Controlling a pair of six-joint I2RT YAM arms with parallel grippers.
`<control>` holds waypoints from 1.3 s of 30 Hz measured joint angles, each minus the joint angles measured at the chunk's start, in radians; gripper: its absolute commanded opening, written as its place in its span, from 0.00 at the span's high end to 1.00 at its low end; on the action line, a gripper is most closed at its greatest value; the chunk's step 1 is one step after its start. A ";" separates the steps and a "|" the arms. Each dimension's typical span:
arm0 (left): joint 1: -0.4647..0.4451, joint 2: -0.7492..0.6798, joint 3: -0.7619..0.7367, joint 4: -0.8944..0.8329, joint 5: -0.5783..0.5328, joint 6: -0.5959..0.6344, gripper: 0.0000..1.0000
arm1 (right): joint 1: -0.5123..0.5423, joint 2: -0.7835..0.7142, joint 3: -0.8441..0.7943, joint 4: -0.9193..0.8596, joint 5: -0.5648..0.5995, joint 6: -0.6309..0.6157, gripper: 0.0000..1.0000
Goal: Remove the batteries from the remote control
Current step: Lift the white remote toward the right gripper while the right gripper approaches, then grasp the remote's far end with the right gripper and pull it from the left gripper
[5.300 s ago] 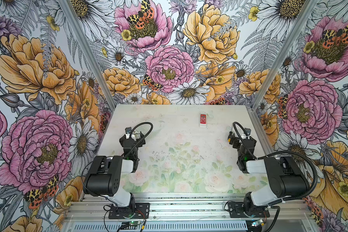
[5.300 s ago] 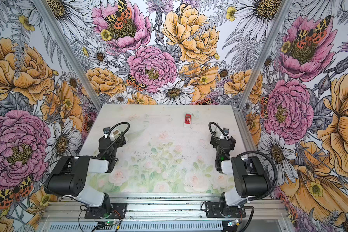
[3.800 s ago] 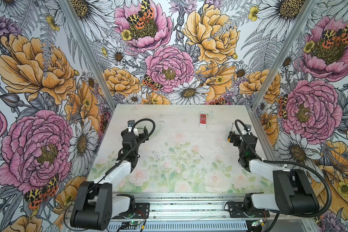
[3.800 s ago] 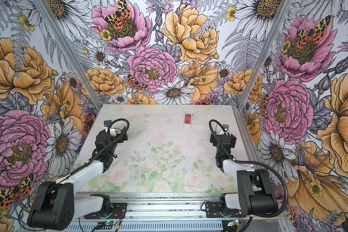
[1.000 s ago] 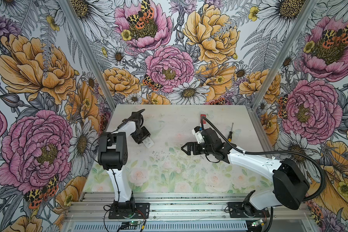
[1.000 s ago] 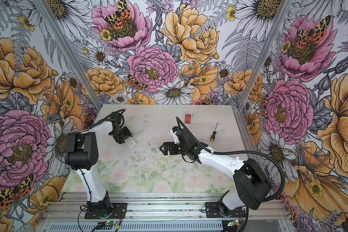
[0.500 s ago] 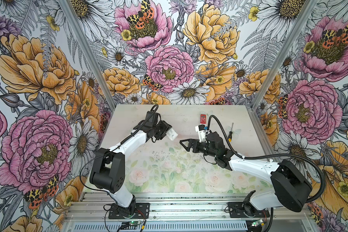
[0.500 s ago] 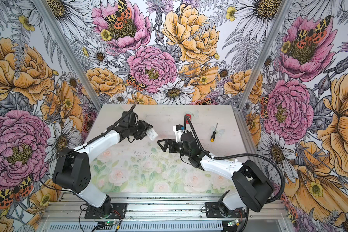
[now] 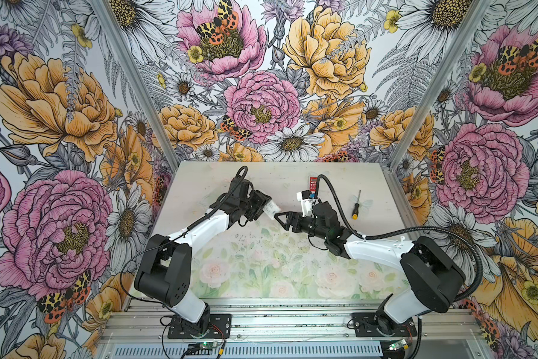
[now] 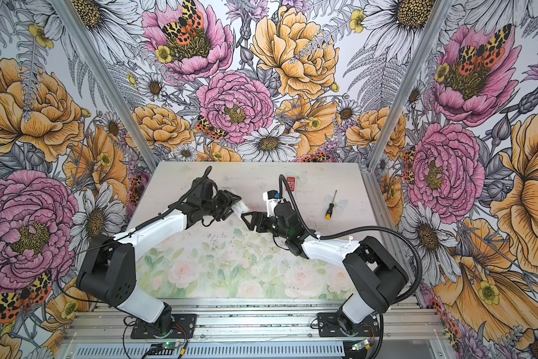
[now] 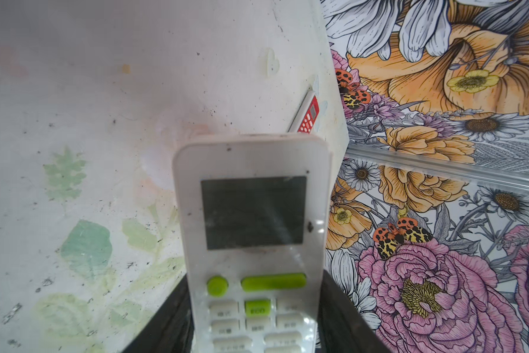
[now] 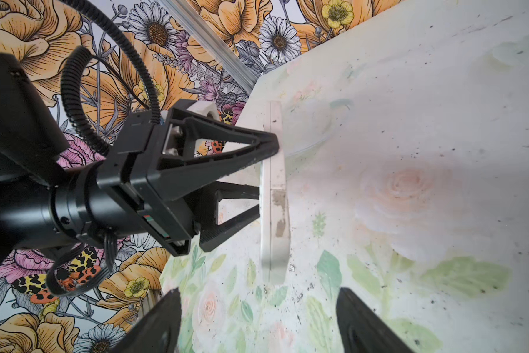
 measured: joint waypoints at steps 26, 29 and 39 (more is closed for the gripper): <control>-0.037 -0.030 -0.090 0.153 0.000 -0.090 0.56 | -0.003 0.081 0.123 -0.124 0.034 -0.072 0.96; -0.037 -0.030 -0.092 0.158 -0.003 -0.097 0.32 | -0.003 0.081 0.147 -0.171 0.035 -0.095 0.99; -0.024 -0.135 -0.003 0.027 0.026 -0.077 0.01 | 0.038 -0.110 0.162 -0.465 0.198 -0.395 1.00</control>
